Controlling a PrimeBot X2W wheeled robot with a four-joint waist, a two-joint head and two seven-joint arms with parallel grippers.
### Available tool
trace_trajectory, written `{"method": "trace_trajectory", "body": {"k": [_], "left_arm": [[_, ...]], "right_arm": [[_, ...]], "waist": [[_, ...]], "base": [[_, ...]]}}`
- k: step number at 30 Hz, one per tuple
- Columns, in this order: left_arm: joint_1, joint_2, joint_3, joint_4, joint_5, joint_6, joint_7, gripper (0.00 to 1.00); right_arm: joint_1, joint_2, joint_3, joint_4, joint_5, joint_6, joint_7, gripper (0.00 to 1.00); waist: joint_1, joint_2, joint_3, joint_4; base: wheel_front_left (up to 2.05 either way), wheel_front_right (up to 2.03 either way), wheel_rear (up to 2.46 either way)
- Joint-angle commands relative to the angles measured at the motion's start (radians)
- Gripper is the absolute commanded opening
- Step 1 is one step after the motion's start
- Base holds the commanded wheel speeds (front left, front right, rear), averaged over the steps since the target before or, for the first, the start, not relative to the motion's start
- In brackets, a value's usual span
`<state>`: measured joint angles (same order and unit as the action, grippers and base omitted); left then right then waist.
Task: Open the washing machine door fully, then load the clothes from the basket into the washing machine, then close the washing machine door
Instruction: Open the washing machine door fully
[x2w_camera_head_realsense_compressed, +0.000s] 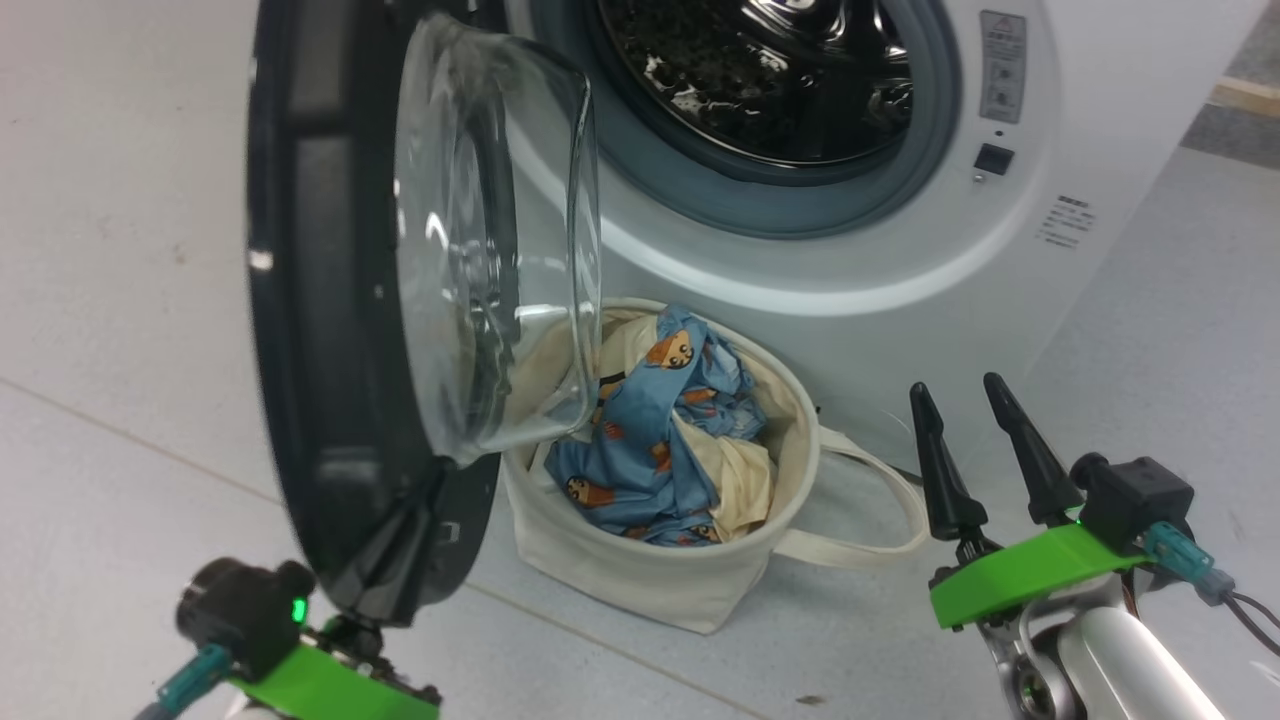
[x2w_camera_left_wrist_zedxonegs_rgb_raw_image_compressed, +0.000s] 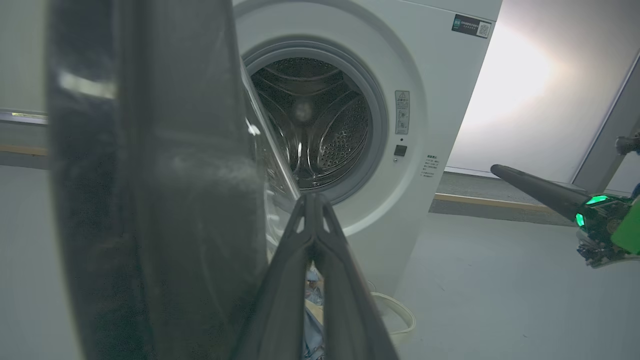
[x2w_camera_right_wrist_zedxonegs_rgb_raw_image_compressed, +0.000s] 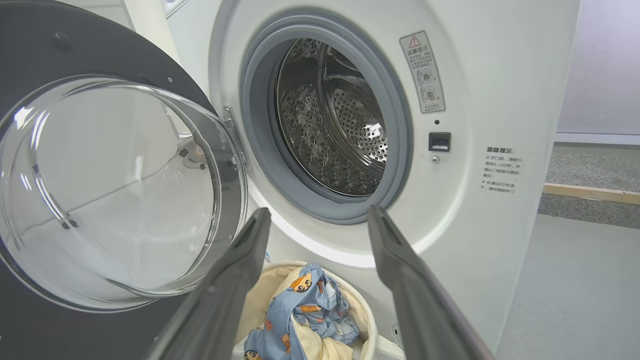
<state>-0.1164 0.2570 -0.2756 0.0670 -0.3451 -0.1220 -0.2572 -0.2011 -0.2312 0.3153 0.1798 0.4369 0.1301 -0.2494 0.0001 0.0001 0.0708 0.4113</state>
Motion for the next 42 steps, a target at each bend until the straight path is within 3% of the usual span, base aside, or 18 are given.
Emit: {"method": "trace_trajectory", "body": {"k": [1, 20, 42], "left_arm": [[-0.051, 0.02, 0.075, -0.011, -0.004, 0.018, -0.005, 0.0], [-0.152, 0.033, 0.234, 0.155, -0.079, 0.011, -0.005, 0.0], [-0.37, 0.104, 0.405, 0.488, -0.13, -0.002, -0.005, 0.0]], "right_arm": [[-0.034, -0.009, 0.02, -0.029, -0.002, 0.001, -0.012, 1.0], [-0.091, -0.008, 0.063, -0.022, 0.002, 0.001, -0.012, 1.0], [-0.153, 0.018, 0.101, 0.002, 0.011, 0.001, -0.012, 1.0]], "waist": [[-0.0001, -0.0001, 0.005, 0.012], [-0.0001, -0.0001, 0.09, 0.121], [-0.0001, -0.0001, 0.165, 0.137]], "base": [[0.0, 0.0, 0.0], [0.0, 0.0, 0.0], [0.0, 0.0, 0.0]]}}
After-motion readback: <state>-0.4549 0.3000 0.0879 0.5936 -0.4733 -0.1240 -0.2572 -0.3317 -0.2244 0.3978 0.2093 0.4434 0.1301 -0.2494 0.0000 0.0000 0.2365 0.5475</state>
